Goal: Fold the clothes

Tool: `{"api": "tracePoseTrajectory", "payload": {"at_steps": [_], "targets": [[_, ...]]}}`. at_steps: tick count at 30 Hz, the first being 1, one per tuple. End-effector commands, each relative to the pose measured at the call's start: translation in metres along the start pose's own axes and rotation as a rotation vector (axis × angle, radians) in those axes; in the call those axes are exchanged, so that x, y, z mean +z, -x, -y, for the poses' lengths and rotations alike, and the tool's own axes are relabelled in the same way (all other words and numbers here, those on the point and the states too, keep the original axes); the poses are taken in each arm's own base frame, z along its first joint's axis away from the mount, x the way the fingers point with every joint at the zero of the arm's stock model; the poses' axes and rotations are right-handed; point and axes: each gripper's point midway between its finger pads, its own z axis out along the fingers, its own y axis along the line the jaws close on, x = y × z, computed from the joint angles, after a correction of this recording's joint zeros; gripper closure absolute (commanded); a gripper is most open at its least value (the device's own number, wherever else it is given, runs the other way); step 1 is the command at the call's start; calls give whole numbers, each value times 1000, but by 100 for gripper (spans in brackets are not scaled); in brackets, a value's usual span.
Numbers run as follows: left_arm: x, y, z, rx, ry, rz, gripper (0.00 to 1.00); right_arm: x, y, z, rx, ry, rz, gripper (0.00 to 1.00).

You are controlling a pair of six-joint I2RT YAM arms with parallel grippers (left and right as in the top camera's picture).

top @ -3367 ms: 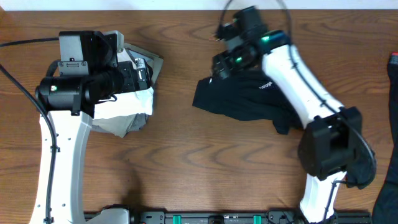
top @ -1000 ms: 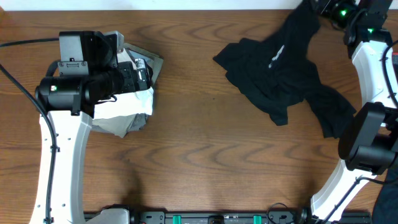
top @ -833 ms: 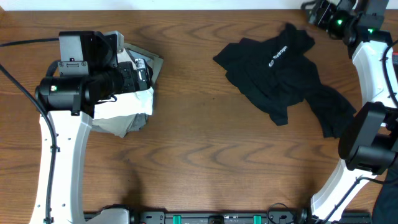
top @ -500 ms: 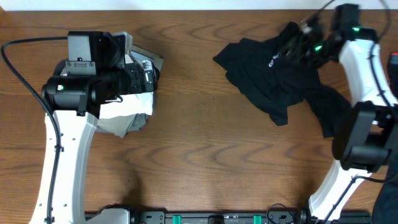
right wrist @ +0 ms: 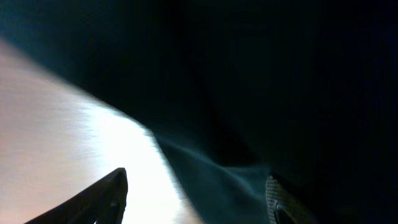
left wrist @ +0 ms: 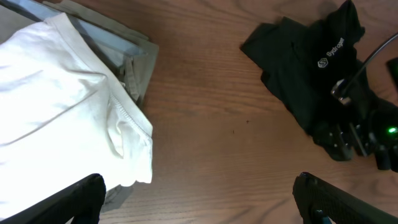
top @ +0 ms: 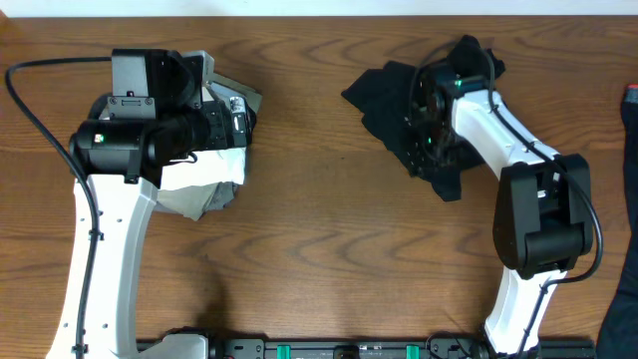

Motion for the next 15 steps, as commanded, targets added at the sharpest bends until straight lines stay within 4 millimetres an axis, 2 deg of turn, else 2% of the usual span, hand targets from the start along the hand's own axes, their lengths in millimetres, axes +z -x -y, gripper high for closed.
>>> {"api": "tracePoseTrajectory", "payload": {"at_steps": [1,3,5,7,9,10,12,13,15], "targets": [[-3,7,1,29,9,17,2,12,-7,30,76,-156,-8,32],[-3,7,1,40,9,17,2,17,-7,31,83,-148,-1,34],[-3,7,0,47,9,16,2,20,-6,31,93,-145,6,44],[-2,7,0,46,9,16,2,20,-7,30,91,-143,3,64],[-2,7,0,46,9,16,2,18,-6,20,66,-104,7,86],[-2,7,0,46,9,16,2,15,-4,3,12,-26,13,96],[-2,7,0,46,9,16,2,-7,-3,-58,-242,280,53,99],[-2,7,0,46,9,16,2,-28,-6,-89,-367,446,88,98],[-2,7,0,47,9,16,2,-75,-12,-133,-515,679,158,98]]}}
